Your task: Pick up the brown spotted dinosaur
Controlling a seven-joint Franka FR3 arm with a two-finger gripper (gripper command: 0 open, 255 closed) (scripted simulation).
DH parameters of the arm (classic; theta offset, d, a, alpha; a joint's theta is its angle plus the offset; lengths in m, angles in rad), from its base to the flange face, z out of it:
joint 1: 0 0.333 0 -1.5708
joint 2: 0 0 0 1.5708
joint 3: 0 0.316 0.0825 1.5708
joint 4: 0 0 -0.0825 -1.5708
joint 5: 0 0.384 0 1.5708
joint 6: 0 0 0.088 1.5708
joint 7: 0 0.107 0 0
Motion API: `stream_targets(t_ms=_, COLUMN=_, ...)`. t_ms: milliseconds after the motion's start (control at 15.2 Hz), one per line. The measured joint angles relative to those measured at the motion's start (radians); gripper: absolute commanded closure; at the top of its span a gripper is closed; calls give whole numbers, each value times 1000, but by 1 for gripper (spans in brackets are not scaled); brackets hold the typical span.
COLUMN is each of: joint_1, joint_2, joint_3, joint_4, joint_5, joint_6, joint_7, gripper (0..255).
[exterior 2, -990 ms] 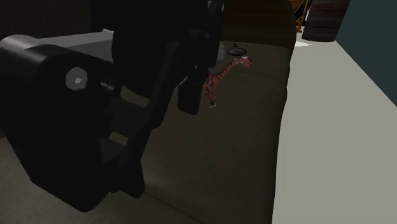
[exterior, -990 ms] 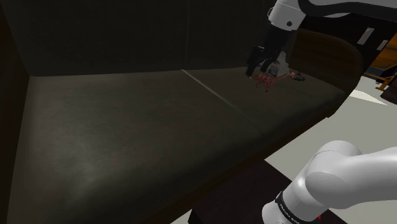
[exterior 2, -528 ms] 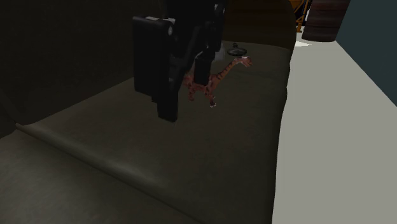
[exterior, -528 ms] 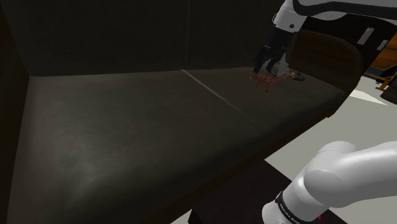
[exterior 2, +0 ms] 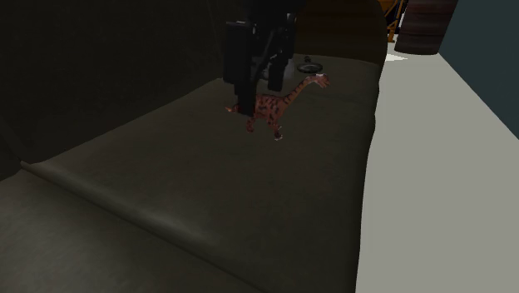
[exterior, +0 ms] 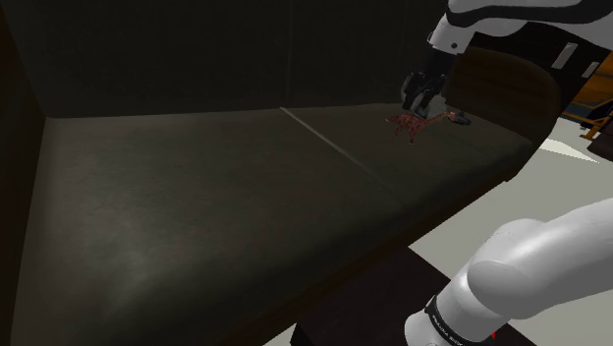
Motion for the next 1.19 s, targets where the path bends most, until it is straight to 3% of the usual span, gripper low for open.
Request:
stream_targets(t_ms=462, joint_1=-26, joint_2=206, joint_3=-155, joint_4=161, joint_5=54, joint_6=-6, joint_7=-168, gripper=0)
stream_targets(t_ms=792, joint_1=-68, joint_2=427, joint_3=-266, joint_4=358, joint_5=158, joint_6=-50, joint_7=-322, gripper=0)
stream_targets(t_ms=990, joint_1=-114, joint_2=560, joint_3=-308, joint_4=472, joint_5=233, joint_6=-81, joint_7=-402, gripper=0)
stream_targets(t_ms=1188, joint_1=-128, joint_2=589, joint_3=-314, joint_4=476, joint_5=250, joint_6=-69, joint_7=-423, gripper=0)
